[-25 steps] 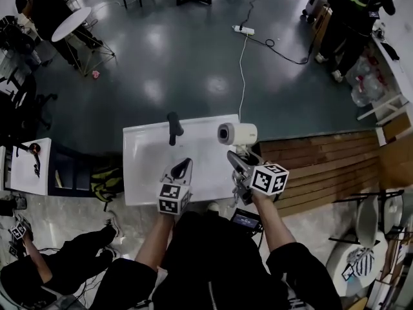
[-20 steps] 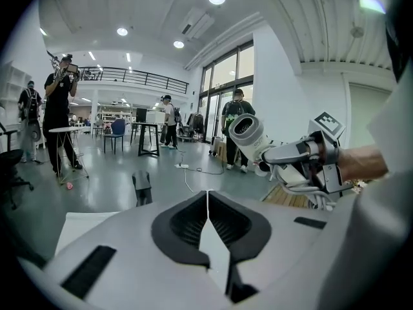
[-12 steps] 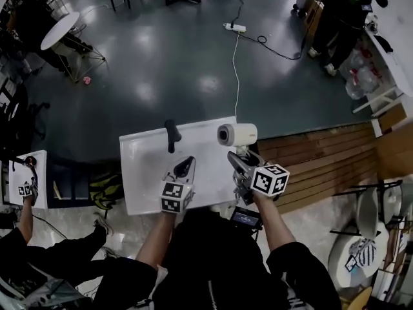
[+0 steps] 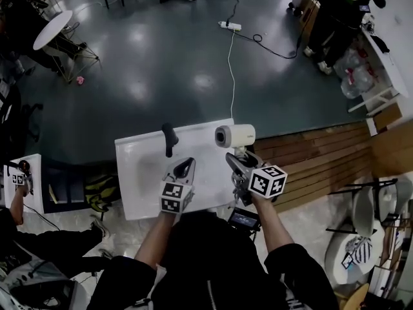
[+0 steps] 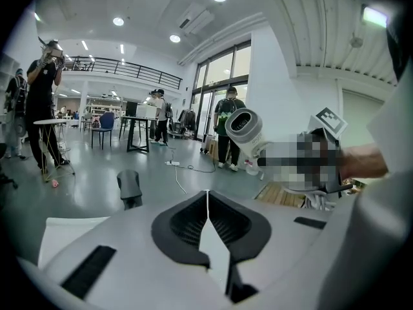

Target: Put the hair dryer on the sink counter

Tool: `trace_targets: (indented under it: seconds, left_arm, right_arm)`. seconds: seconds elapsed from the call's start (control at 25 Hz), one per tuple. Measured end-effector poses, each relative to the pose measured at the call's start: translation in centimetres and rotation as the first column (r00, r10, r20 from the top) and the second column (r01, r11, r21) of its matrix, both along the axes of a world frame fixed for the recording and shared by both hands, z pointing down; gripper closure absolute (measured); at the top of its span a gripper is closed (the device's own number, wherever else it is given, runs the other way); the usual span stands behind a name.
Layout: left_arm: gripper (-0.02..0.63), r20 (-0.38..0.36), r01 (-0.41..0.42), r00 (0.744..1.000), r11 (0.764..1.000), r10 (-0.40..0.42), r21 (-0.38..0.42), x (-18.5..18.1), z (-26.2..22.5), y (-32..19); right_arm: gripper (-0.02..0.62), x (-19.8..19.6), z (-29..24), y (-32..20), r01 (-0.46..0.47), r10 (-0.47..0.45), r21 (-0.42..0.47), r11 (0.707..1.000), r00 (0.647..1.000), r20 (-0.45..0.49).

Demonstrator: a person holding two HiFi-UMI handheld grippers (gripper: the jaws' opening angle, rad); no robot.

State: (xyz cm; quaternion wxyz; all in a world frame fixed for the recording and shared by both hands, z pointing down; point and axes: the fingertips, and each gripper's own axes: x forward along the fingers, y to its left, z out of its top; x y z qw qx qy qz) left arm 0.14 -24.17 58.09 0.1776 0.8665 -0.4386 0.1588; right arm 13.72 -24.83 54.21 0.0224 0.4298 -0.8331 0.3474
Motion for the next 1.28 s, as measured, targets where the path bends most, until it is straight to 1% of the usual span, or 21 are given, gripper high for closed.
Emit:
trace_targets:
  seconds: [0.2, 0.4, 0.72, 0.92, 1.28]
  left_arm:
    - [0.591, 0.000, 0.000, 1.000, 1.000, 0.000, -0.001, -0.5, 0.1, -0.8]
    - [0.591, -0.001, 0.002, 1.000, 1.000, -0.002, -0.011, -0.7, 0.5, -1.5]
    - [0.591, -0.001, -0.004, 1.000, 1.000, 0.004, -0.027, -0.2, 1.0, -2.2]
    - [0.591, 0.003, -0.001, 1.000, 0.999, 0.001, -0.045, -0.5, 1.3, -2.4]
    - [0.591, 0.006, 0.009, 1.000, 0.998, -0.008, -0.058, -0.9, 2.1, -2.8]
  right_arm:
    - [0.387, -0.2, 0.7, -0.8, -0.010, 0.010, 0.015, 1.000, 0.998, -0.063]
    - [0.387, -0.1, 1.3, -2.2, -0.012, 0.013, 0.012, 1.000, 0.995, -0.101]
    - [0.387, 0.2, 2.1, -3.6, 0.004, -0.005, -0.006, 1.000, 0.989, -0.145]
    - [0.387, -0.2, 2.9, -4.2, 0.020, -0.023, -0.022, 1.000, 0.986, -0.164]
    - [0.387, -0.8, 4.4, -5.1, 0.038, -0.046, -0.050, 0.998, 0.985, -0.165]
